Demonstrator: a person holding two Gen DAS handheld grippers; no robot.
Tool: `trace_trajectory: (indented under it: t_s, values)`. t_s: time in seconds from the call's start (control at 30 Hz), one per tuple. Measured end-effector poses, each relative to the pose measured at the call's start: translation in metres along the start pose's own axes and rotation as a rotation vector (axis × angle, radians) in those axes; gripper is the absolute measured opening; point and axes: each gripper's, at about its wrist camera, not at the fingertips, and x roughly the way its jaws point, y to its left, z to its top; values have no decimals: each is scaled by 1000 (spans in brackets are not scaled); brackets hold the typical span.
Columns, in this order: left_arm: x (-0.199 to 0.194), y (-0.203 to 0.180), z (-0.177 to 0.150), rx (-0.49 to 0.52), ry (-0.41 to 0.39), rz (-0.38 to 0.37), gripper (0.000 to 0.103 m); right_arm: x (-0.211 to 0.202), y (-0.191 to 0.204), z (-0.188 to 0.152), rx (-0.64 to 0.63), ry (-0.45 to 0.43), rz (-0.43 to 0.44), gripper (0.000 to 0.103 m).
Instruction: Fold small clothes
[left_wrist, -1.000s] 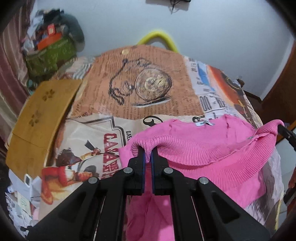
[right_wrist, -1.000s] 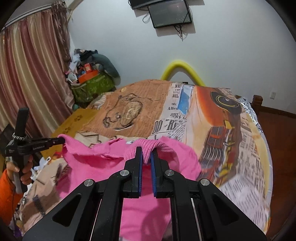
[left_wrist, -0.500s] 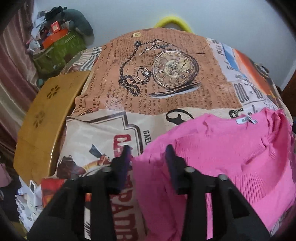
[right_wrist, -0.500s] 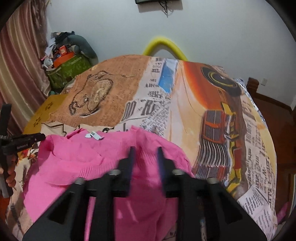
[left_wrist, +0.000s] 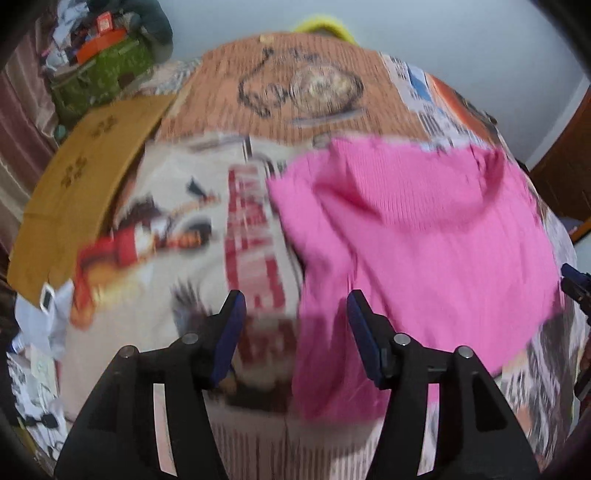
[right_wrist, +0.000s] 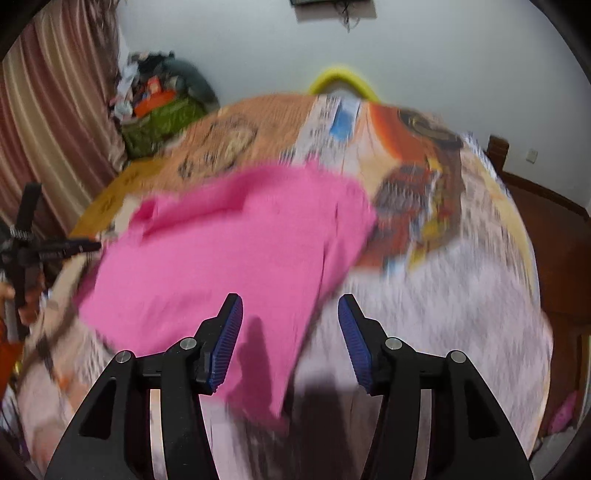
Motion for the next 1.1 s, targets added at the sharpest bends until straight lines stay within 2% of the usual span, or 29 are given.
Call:
trace_trajectory:
  t_s: [0.1, 0.2, 0.23, 0.27, 0.3, 0.33, 0.37, 0.43, 0.57, 0.63, 0.87, 1.1]
  values:
    - [2, -3, -21, 12, 27, -11, 57, 3, 1, -22, 28, 34, 25, 50]
    - [0, -4, -30, -6, 11, -7, 57, 7, 0, -26, 48, 20, 46, 50]
    - [0, -4, -31, -18, 12, -8, 56, 8, 1, -25, 51, 18, 42, 44]
    - [0, -4, -32, -32, 13, -11, 51, 9, 2, -24, 51, 21, 46, 31]
    - [0, -4, -32, -45, 15, -26, 46, 11, 3, -22, 53, 29, 58, 25]
    - [0, -5, -33, -50, 15, -37, 35, 12, 4, -21, 62, 38, 74, 13]
    - [-2, -8, -34, -45, 16, -47, 21, 14, 5, -21, 65, 45, 82, 10]
    - [-6, -15, -35, -28, 22, -63, 7, 12, 8, -23, 58, 37, 70, 7]
    - [-20, -31, -46, 35, -3, -53, 7, -7, 8, -35, 83, 3, 79, 6]
    - [-26, -34, -53, 36, -2, -64, 7, -16, 9, -42, 79, -3, 76, 6]
    - [-43, -28, -87, 2, 19, -82, 6, -42, 6, -69, 80, 20, 59, 5]
    - [-60, -19, -110, 18, 27, -41, 5, -48, 3, -90, 94, 65, 41, 6]
